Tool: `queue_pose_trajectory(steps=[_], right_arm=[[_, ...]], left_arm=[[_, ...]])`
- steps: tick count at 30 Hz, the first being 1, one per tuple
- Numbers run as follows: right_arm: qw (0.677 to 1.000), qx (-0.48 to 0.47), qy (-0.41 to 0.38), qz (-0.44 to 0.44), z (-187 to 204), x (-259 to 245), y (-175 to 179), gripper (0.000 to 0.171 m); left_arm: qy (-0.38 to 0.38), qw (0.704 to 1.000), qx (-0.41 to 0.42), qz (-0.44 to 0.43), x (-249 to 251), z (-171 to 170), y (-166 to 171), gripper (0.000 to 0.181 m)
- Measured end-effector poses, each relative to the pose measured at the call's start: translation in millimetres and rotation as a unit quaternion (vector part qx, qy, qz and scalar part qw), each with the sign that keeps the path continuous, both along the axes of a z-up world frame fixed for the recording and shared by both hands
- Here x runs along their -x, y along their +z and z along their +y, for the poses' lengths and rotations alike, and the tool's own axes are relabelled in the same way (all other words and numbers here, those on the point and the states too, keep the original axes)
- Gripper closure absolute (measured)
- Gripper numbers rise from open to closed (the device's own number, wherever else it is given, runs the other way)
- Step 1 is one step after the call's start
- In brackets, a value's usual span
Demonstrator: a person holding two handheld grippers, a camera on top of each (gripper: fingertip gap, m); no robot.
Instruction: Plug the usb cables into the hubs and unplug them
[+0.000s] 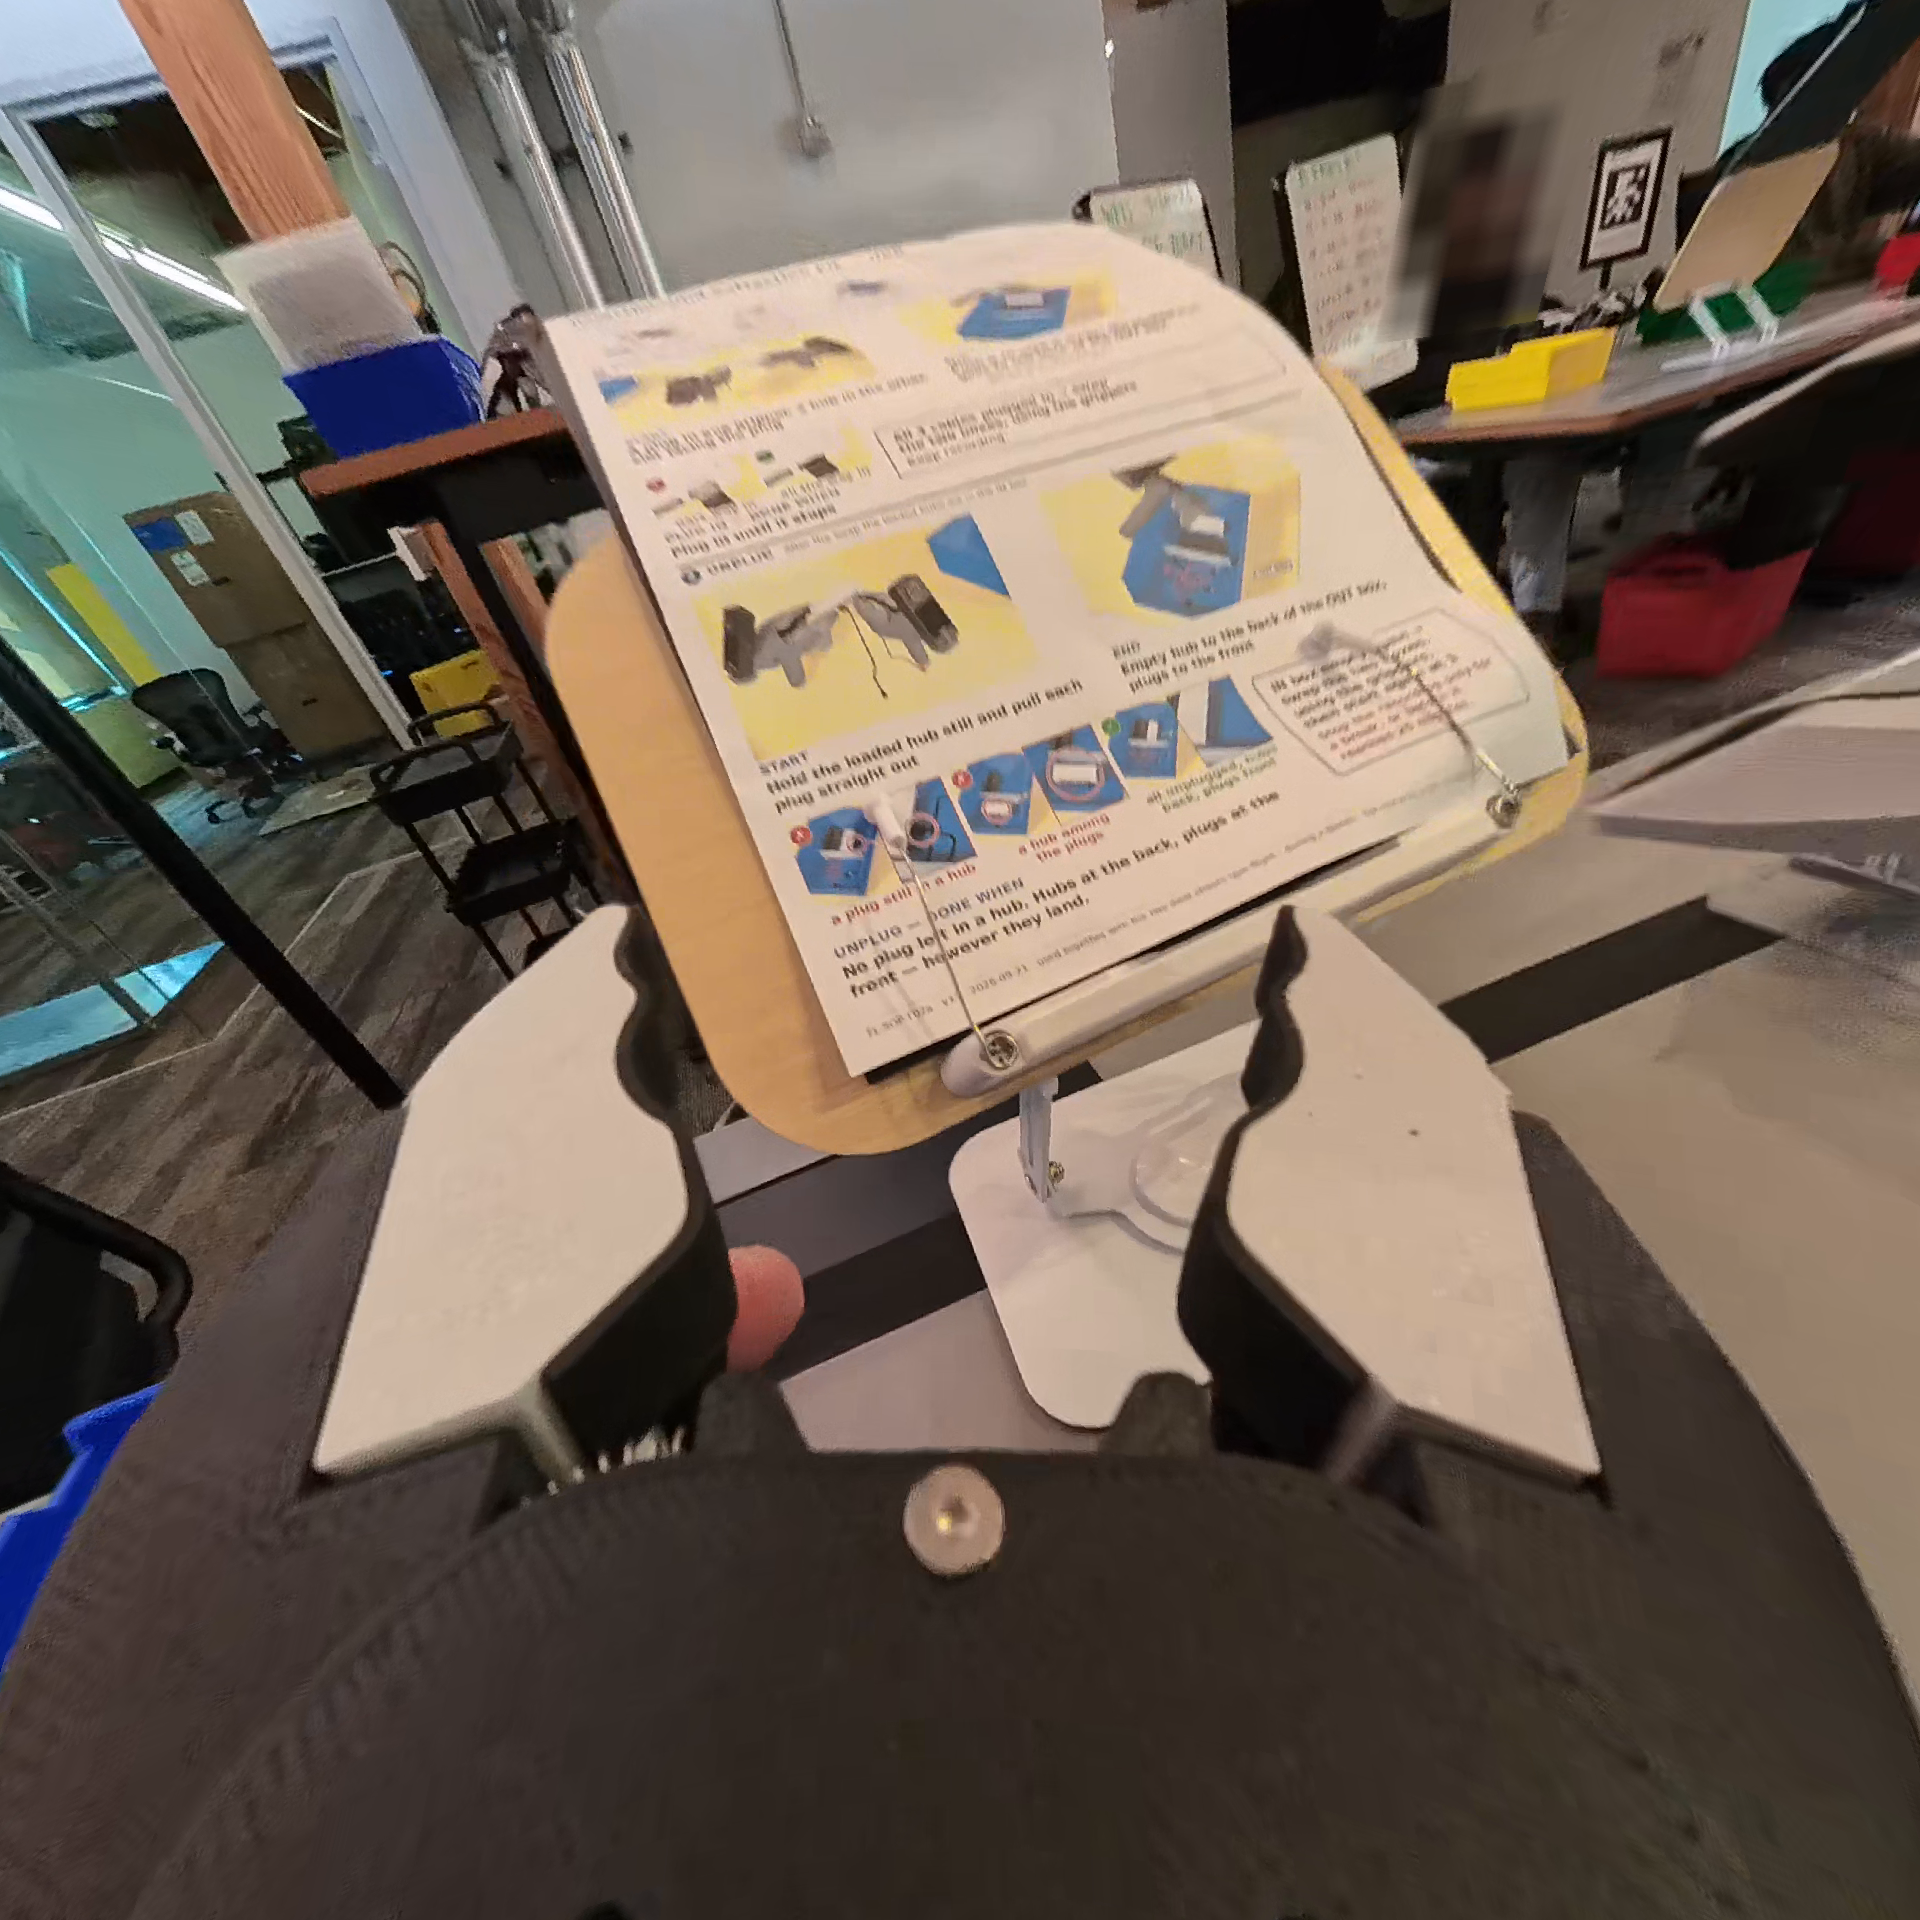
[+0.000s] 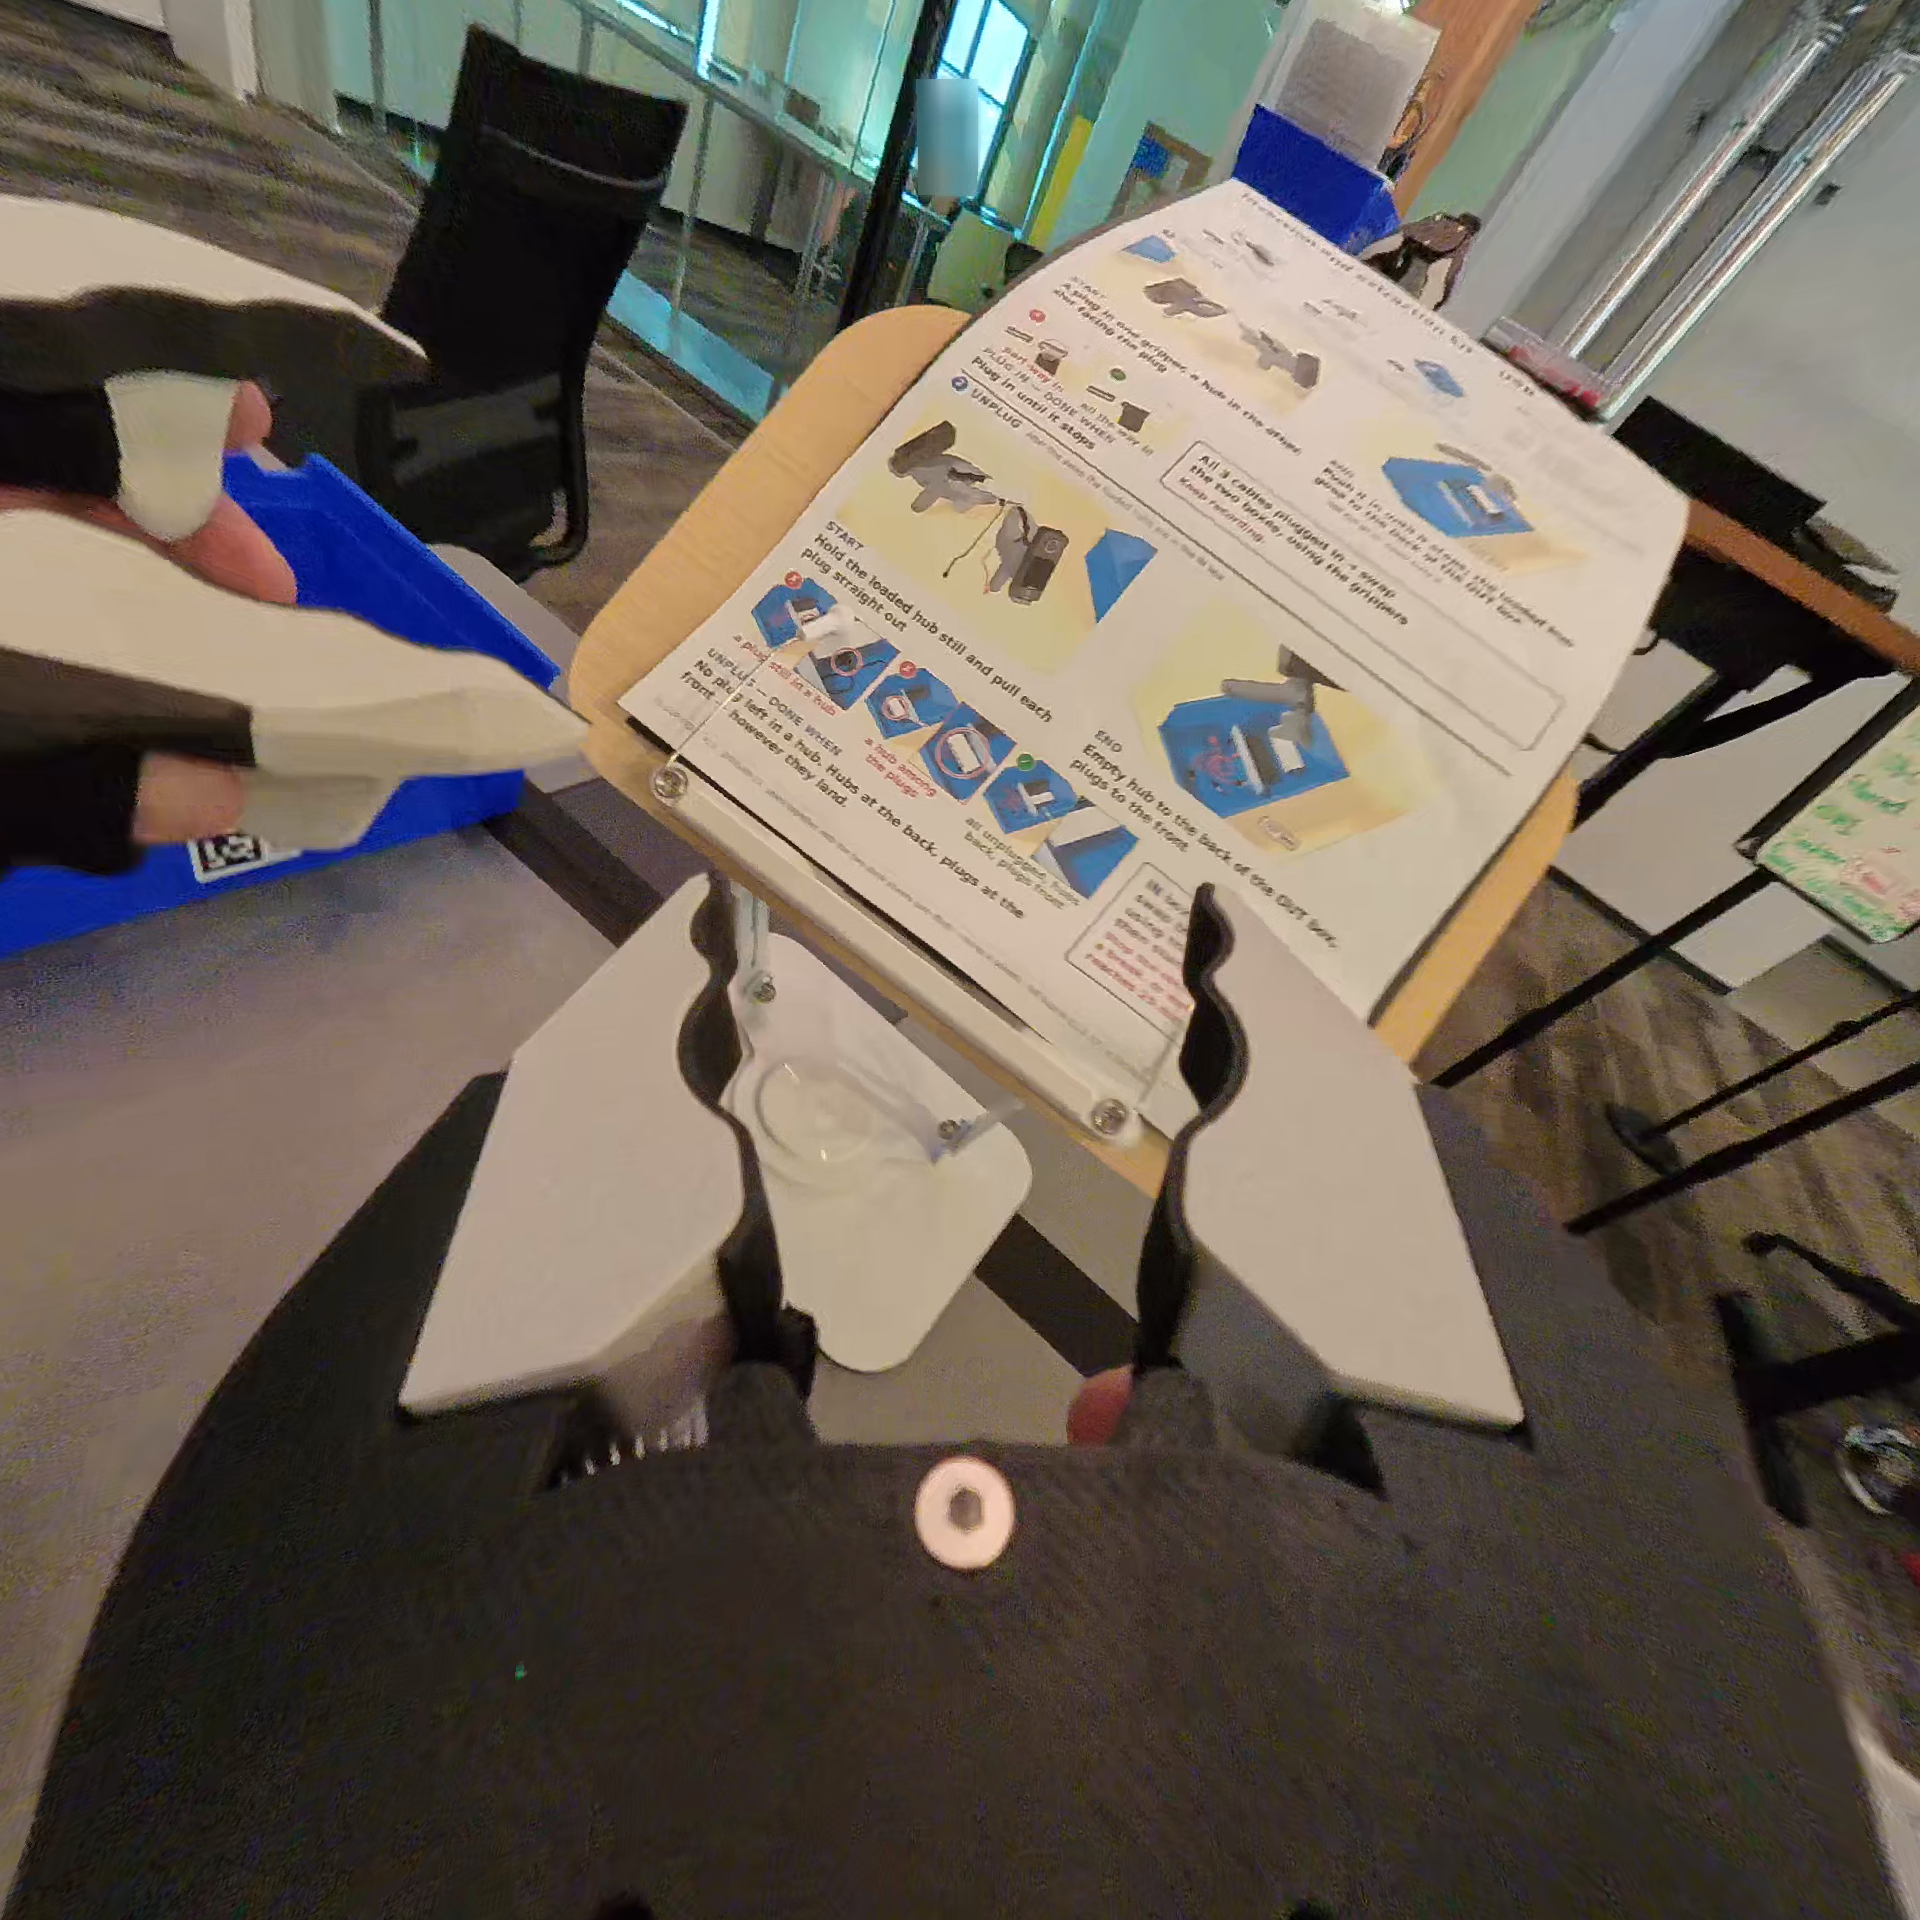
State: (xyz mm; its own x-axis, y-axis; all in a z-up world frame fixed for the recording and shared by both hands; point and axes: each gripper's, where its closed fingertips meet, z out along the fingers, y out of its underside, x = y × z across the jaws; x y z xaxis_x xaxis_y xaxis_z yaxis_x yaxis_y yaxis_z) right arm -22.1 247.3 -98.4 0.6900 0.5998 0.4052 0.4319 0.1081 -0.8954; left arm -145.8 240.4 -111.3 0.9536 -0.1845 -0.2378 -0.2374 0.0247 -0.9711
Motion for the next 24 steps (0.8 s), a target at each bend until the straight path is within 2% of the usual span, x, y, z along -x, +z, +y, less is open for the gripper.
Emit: queue_pose_trajectory(steps=[4, 7, 12, 15, 19, 22, 24], right_arm=[[0.998, -0.031, -0.044, -0.044, -32.5, -59.5, 22.6, 0.092], [0.995, -0.029, -0.088, -0.045, -58.3, -119.4, 23.2, 0.095], [0.977, -0.007, -0.209, -0.045, -80.2, -258.7, -0.8, 0.104], [0.959, 0.020, -0.282, -0.016, -80.3, -350.4, -23.6, 0.105], [0.935, 0.064, -0.348, 0.010, -66.8, -444.4, -68.0, 0.100], [0.924, 0.109, -0.362, 0.053, -52.0, -485.7, -104.0, 0.097], [0.917, 0.131, -0.375, 0.044, -42.0, -509.3, -126.2, 0.094]], left_arm=[[-0.002, 0.999, -0.036, -0.008, 4.6, -14.2, 28.0, 0.077], [-0.003, 0.994, -0.108, -0.007, 4.8, -38.4, 66.5, 0.085], [-0.002, 0.987, -0.162, 0.023, 5.4, -72.2, 106.5, 0.093], [0.016, 0.977, -0.189, 0.102, 14.1, -78.6, 122.9, 0.091], [0.070, 0.968, -0.158, 0.183, 66.2, -88.4, 114.8, 0.091], [0.126, 0.967, -0.096, 0.201, 140.7, -93.1, 80.0, 0.086], [0.172, 0.965, -0.045, 0.195, 200.4, -99.4, 49.4, 0.083]])
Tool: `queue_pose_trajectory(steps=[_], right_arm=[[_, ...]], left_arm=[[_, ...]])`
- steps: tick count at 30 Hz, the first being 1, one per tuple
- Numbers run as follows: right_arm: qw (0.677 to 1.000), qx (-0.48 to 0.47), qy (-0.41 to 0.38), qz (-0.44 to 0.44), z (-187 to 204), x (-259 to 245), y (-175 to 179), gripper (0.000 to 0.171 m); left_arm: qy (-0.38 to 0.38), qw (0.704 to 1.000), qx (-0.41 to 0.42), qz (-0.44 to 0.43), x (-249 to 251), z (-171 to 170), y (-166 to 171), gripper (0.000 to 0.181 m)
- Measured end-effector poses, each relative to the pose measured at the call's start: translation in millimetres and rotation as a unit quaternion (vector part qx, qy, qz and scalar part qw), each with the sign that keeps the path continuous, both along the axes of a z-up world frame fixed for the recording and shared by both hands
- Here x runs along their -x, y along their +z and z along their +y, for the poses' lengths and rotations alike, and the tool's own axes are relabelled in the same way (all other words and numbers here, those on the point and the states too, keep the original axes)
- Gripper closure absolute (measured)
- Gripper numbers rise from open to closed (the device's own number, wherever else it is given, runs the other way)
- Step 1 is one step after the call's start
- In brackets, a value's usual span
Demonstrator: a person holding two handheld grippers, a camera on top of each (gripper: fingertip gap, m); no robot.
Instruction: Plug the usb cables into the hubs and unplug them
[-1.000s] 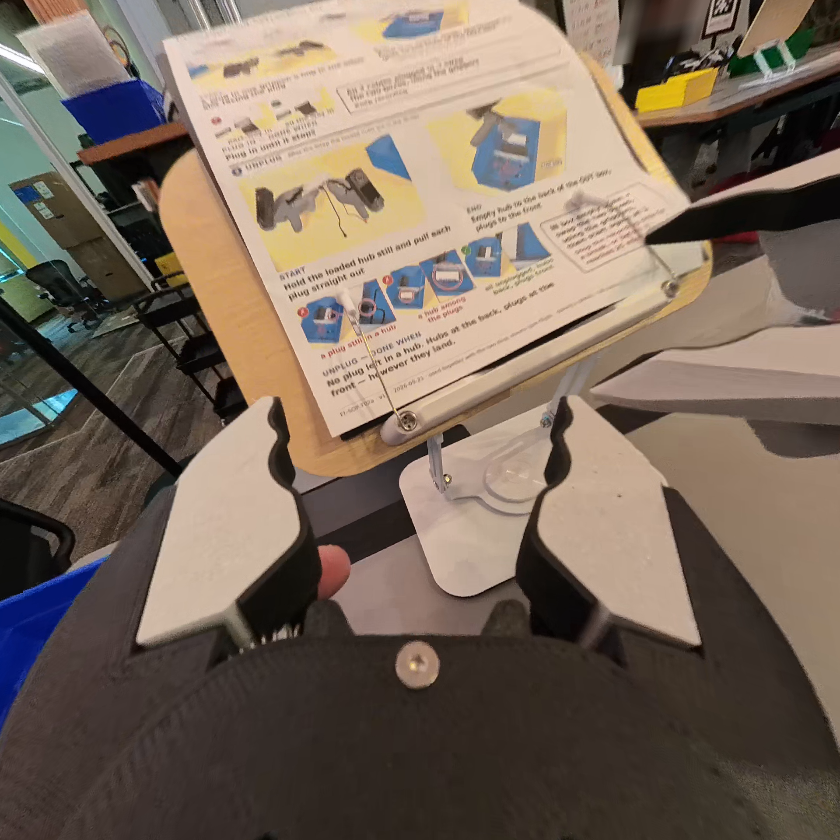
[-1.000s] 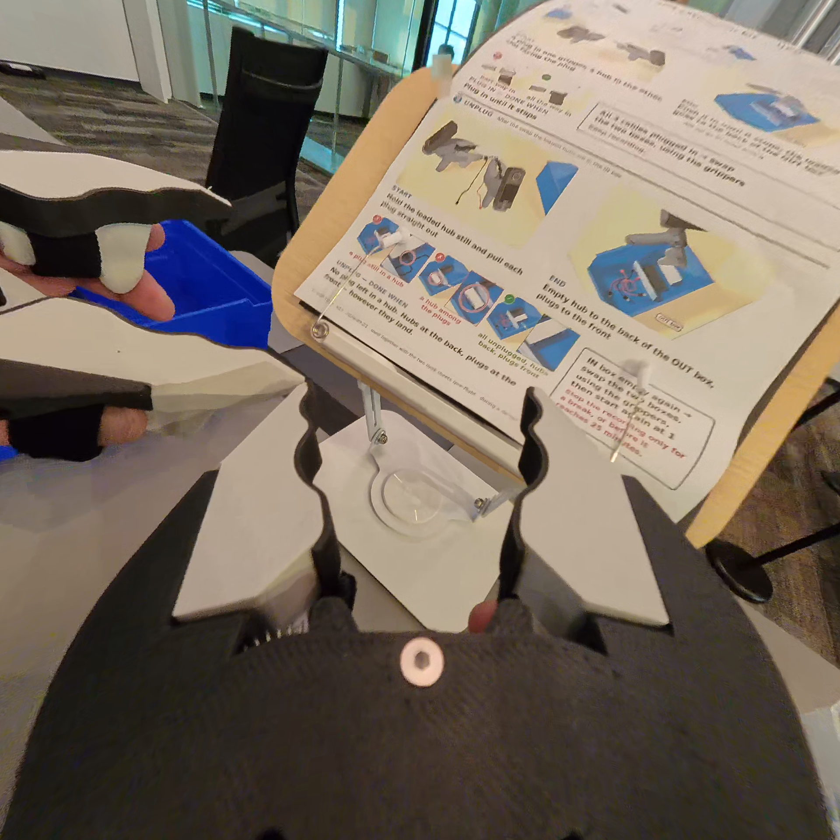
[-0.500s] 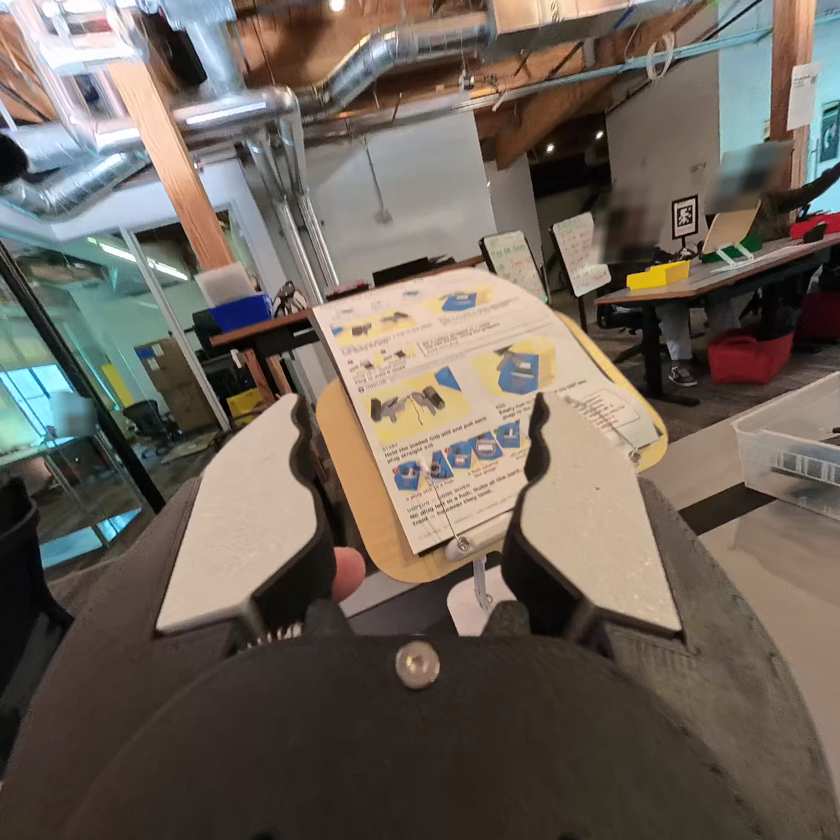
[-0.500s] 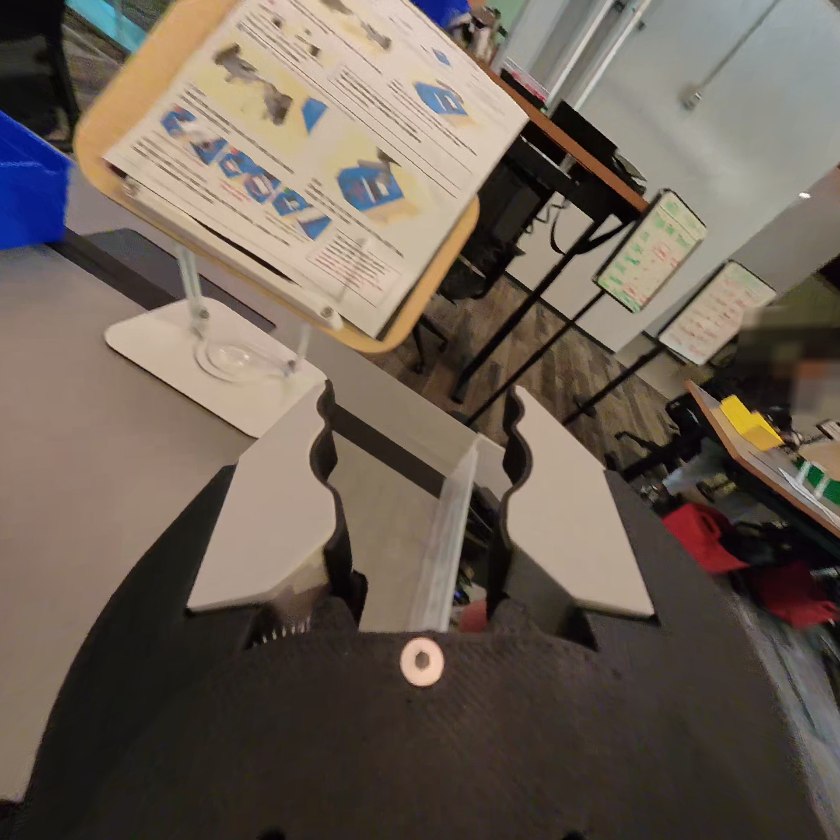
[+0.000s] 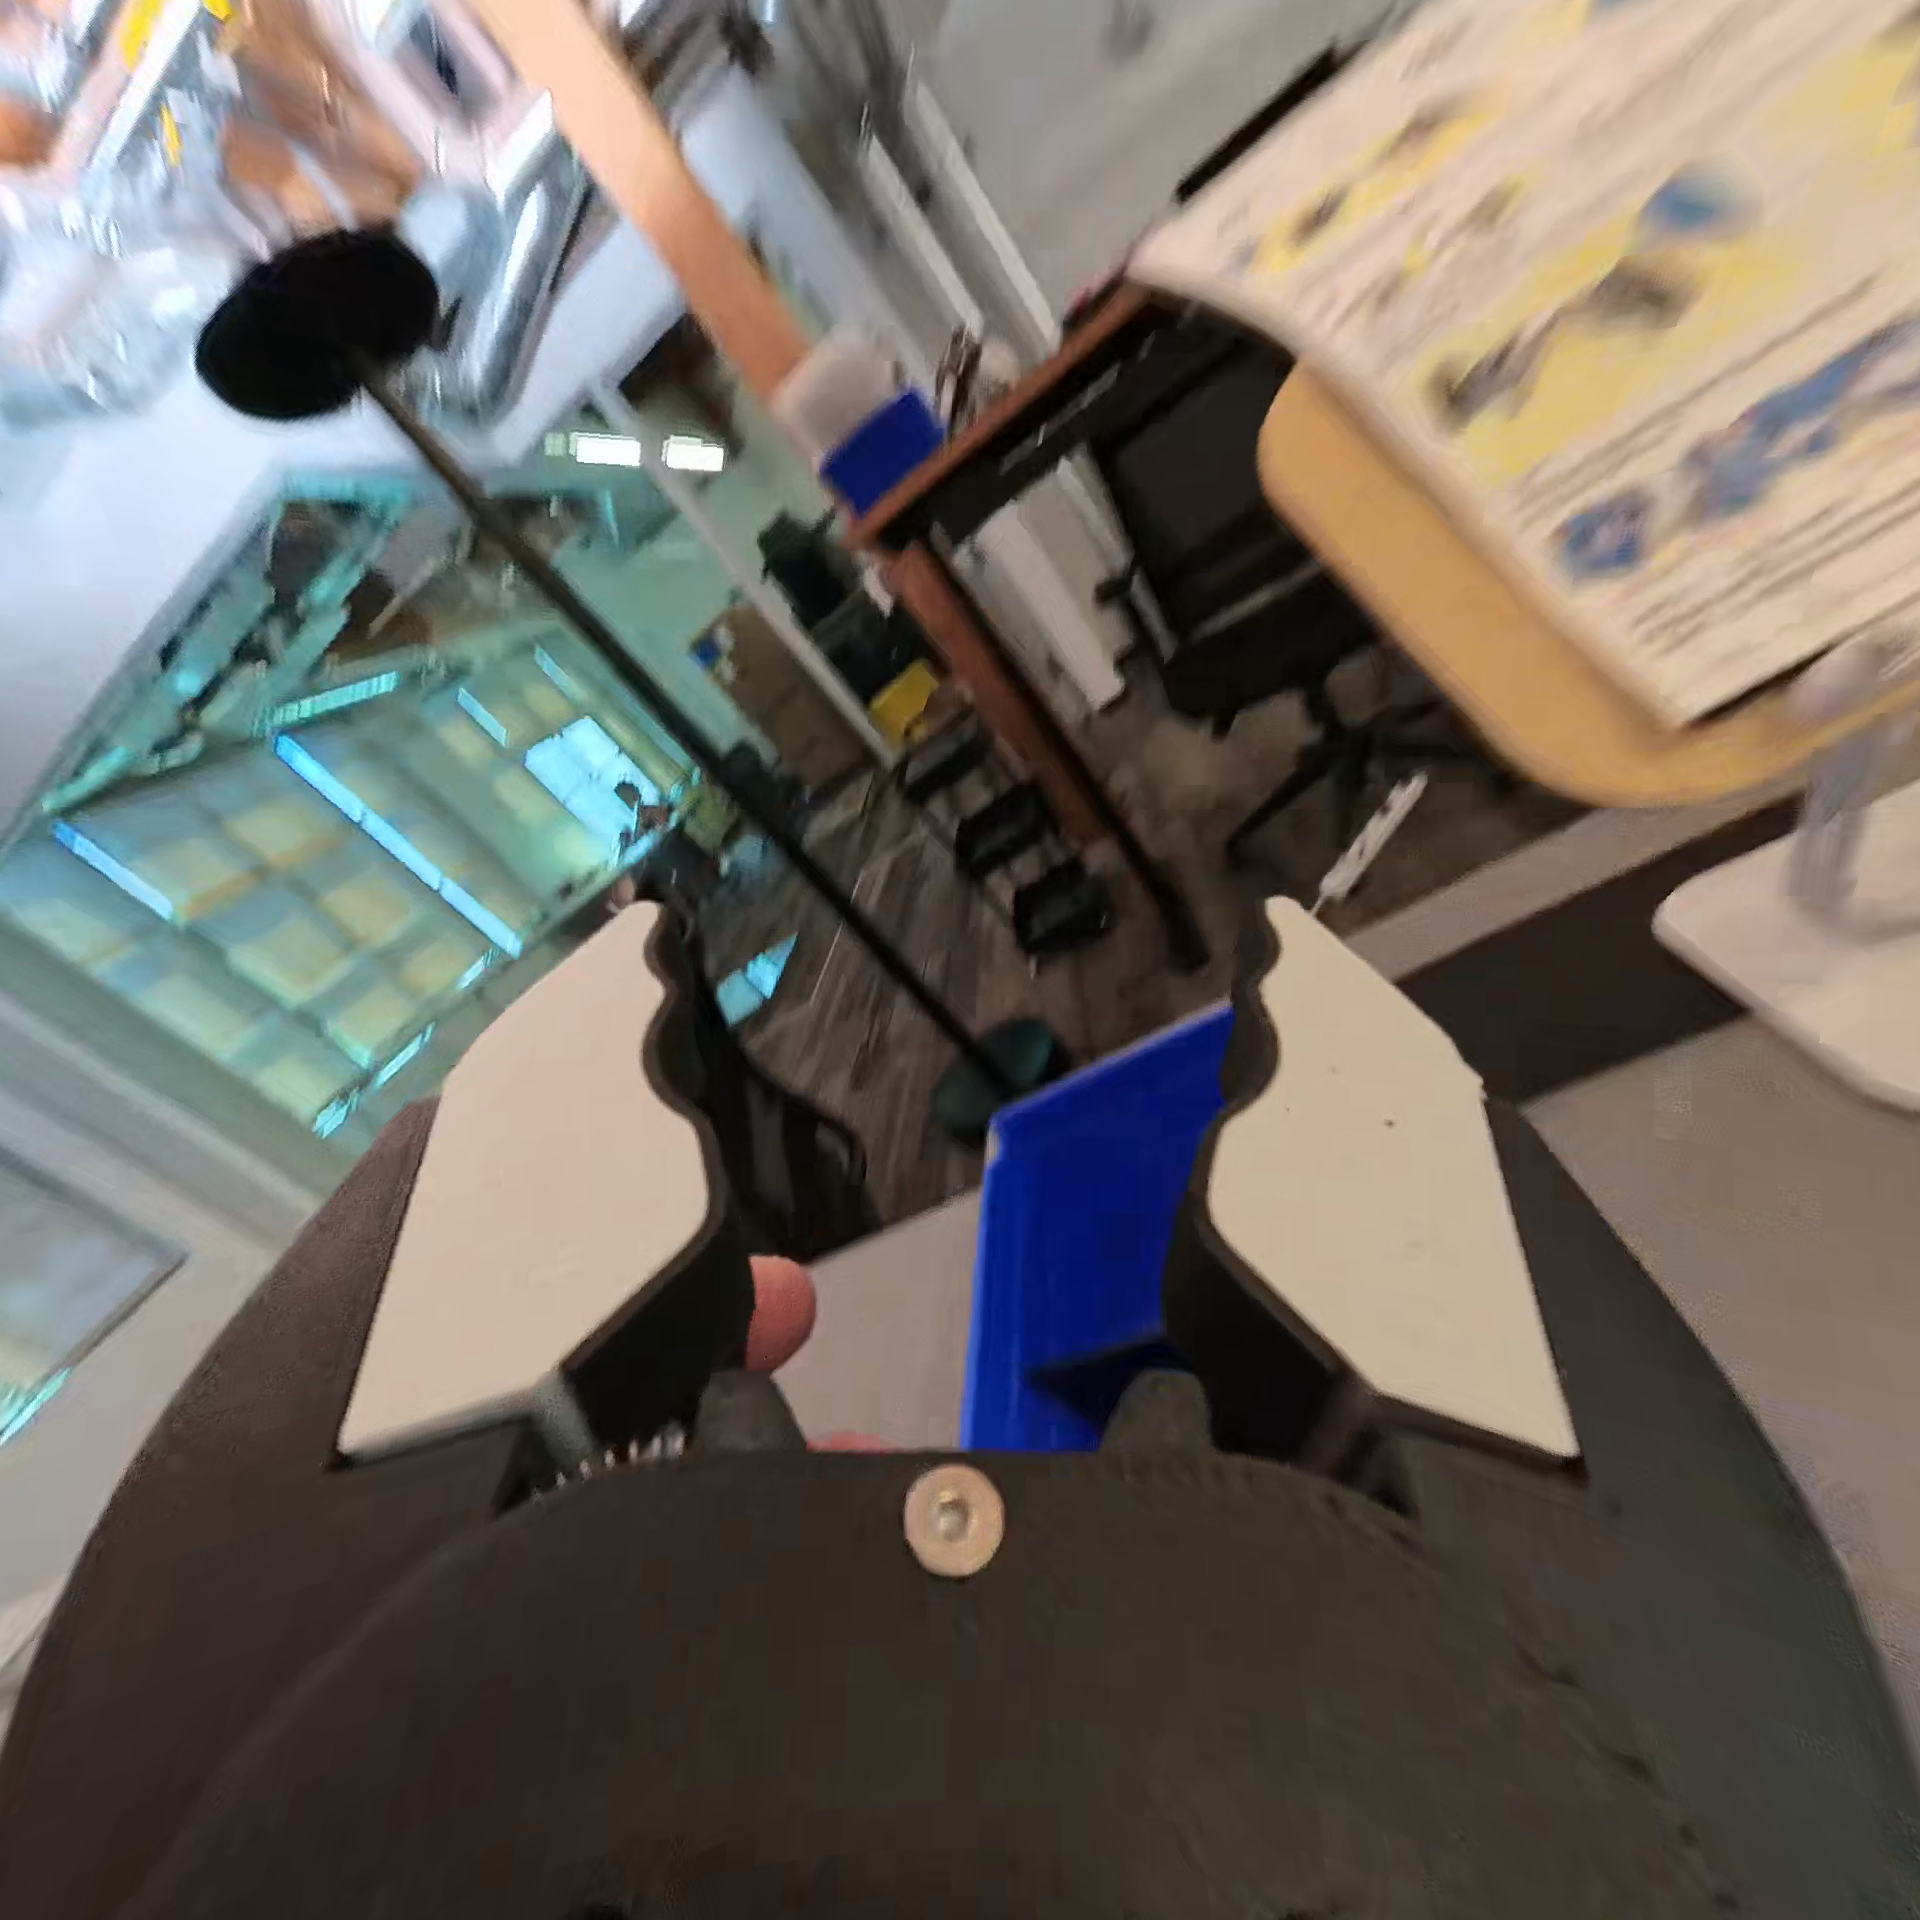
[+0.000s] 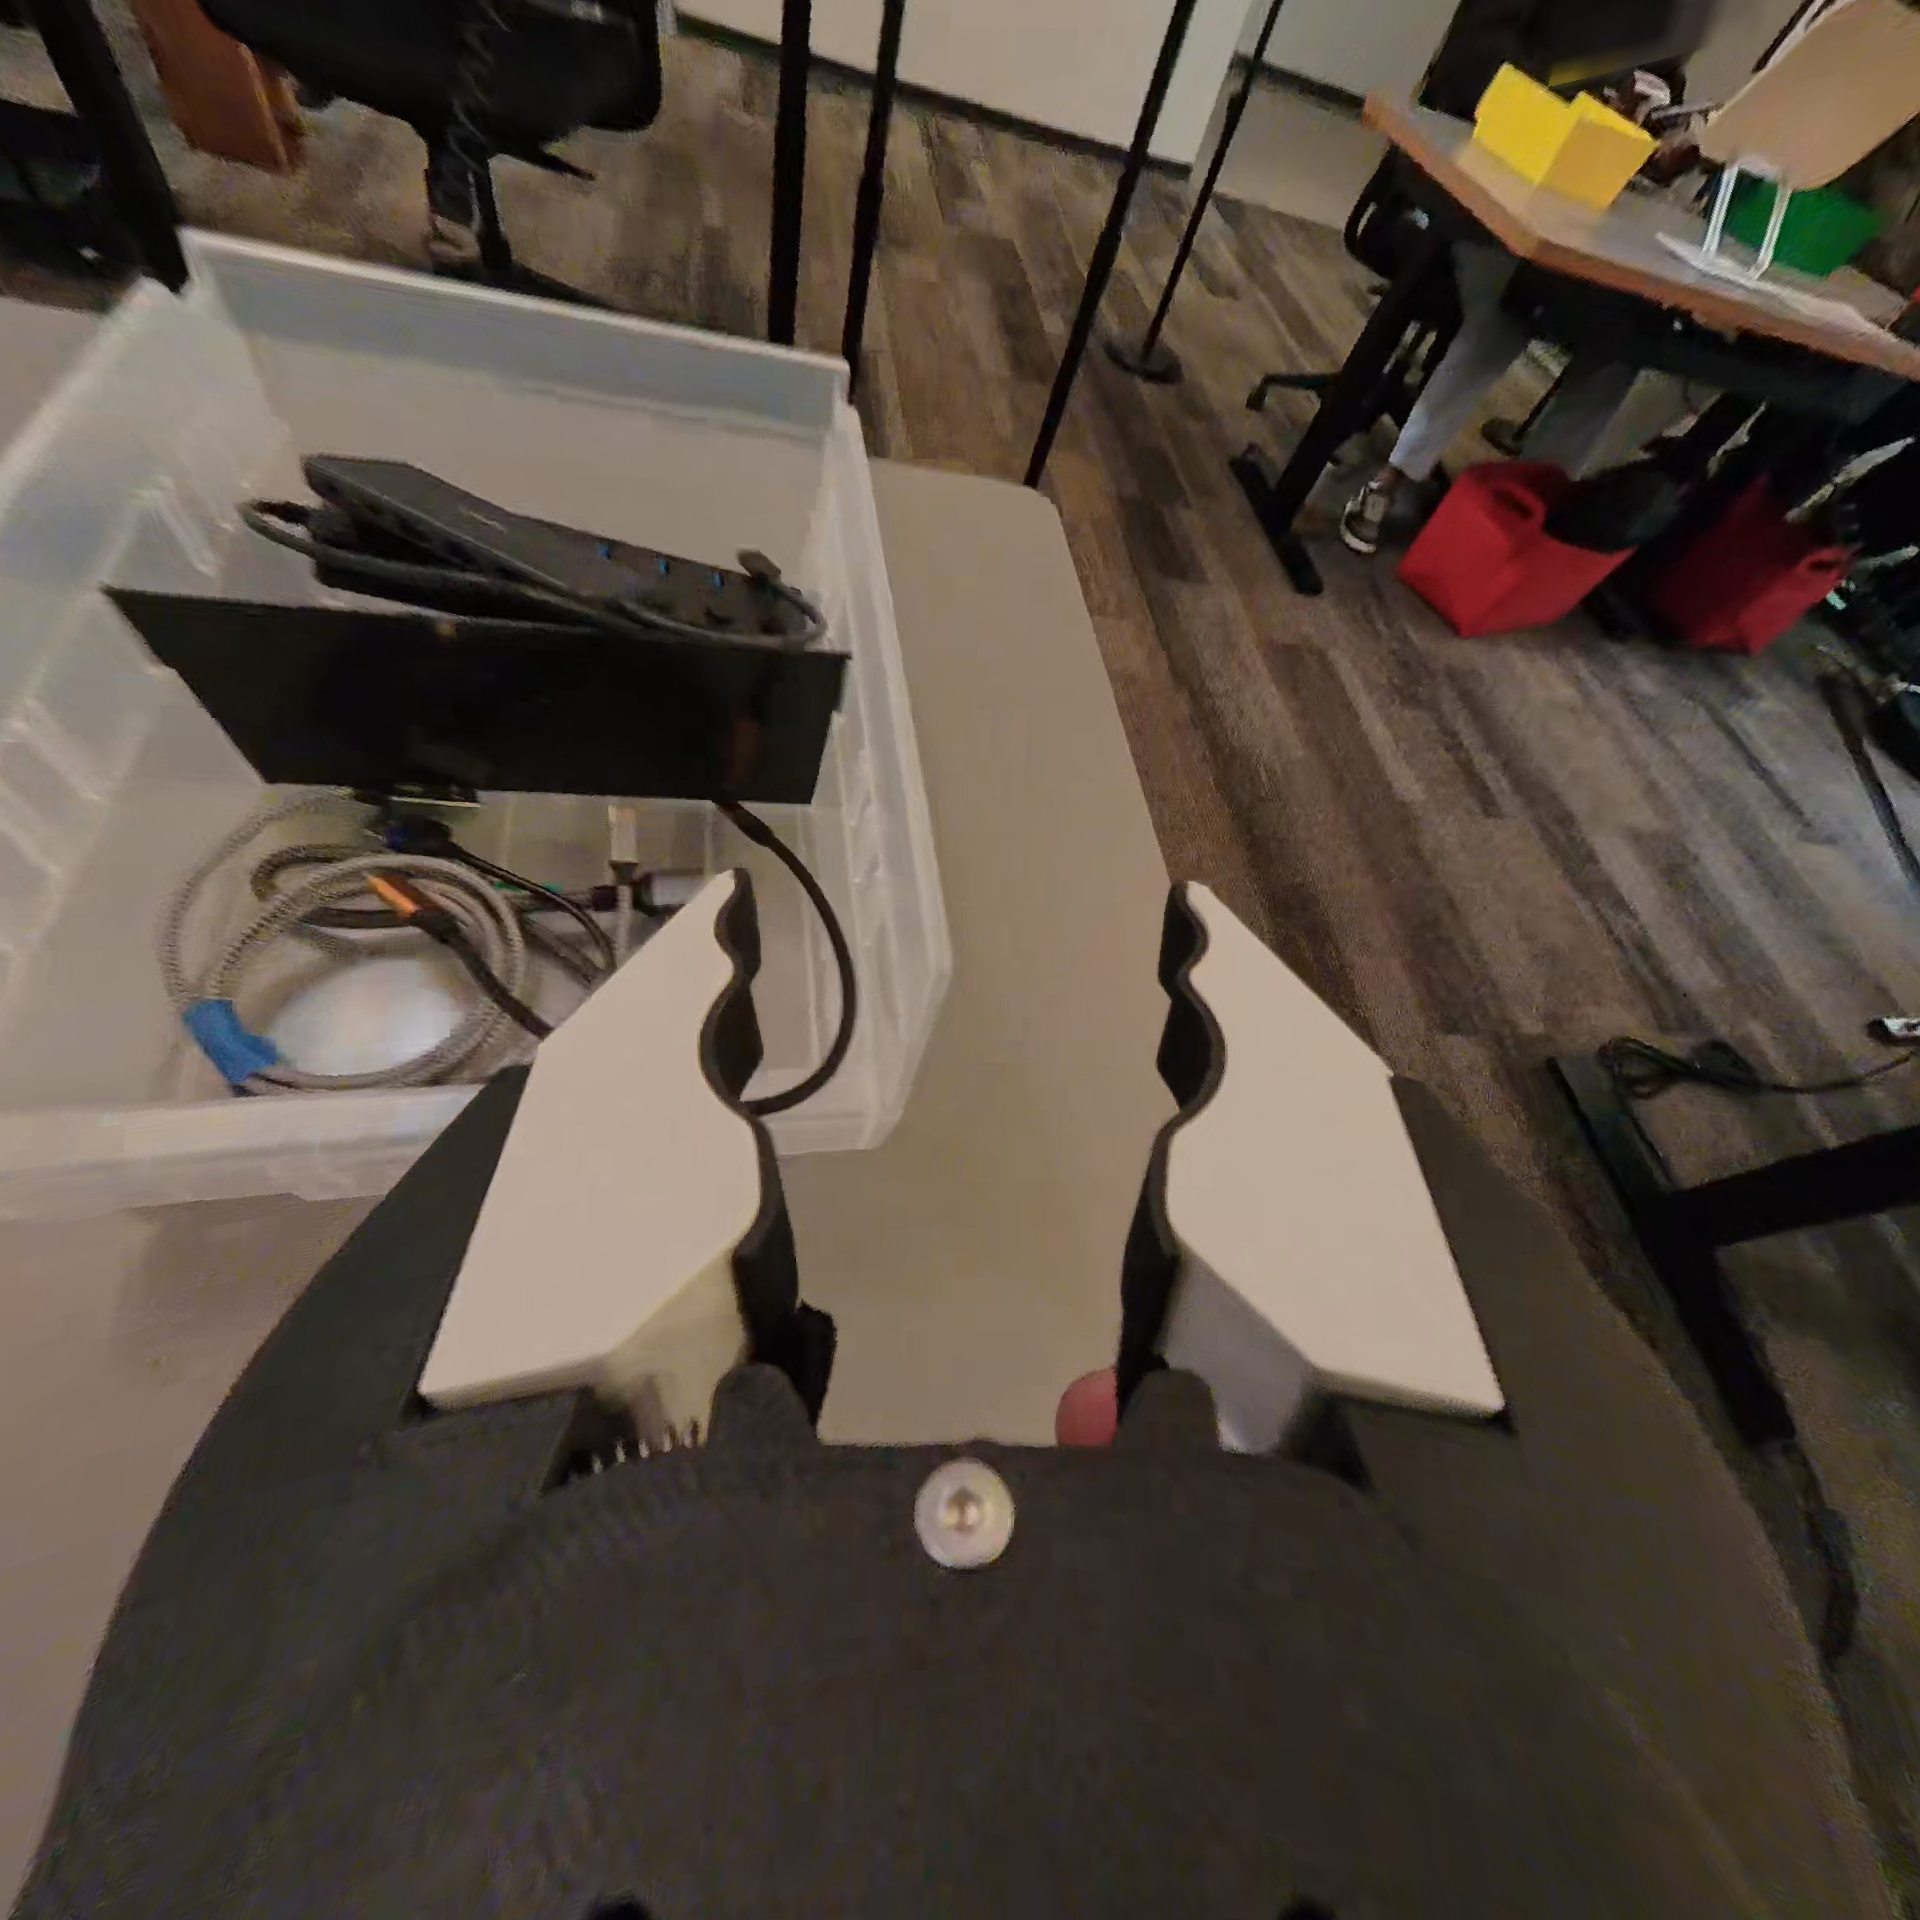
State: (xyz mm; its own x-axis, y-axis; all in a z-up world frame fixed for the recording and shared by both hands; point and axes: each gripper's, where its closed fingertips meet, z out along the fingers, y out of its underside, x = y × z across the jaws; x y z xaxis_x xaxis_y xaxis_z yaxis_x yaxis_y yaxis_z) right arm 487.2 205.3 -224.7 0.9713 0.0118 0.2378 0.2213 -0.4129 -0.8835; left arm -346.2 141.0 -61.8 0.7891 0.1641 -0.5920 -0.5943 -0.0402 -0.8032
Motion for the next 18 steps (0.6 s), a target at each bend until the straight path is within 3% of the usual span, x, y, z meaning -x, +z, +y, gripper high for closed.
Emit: queue_pose_trajectory(steps=[2, 5, 8, 13, 18], right_arm=[[1.000, 0.024, 0.001, -0.006, 12.5, -13.9, -20.3, 0.094], [0.996, 0.053, 0.045, 0.057, 30.7, -5.2, -48.3, 0.103], [0.994, 0.069, 0.058, 0.069, 43.0, -0.2, -66.8, 0.117], [0.992, 0.057, 0.067, 0.090, 54.7, 7.4, -76.5, 0.166], [0.989, 0.064, 0.086, 0.104, 49.5, 15.7, -78.3, 0.169]], left_arm=[[0.054, 0.998, 0.031, -0.013, 58.7, -10.8, -29.4, 0.078], [0.107, 0.991, 0.056, -0.048, 130.1, -31.1, -67.0, 0.074], [0.119, 0.983, 0.088, -0.105, 171.5, -43.0, -105.4, 0.071], [0.105, 0.966, 0.157, -0.179, 195.3, -40.4, -170.5, 0.071], [0.040, 0.948, 0.195, -0.246, 183.1, -27.8, -222.7, 0.088]])
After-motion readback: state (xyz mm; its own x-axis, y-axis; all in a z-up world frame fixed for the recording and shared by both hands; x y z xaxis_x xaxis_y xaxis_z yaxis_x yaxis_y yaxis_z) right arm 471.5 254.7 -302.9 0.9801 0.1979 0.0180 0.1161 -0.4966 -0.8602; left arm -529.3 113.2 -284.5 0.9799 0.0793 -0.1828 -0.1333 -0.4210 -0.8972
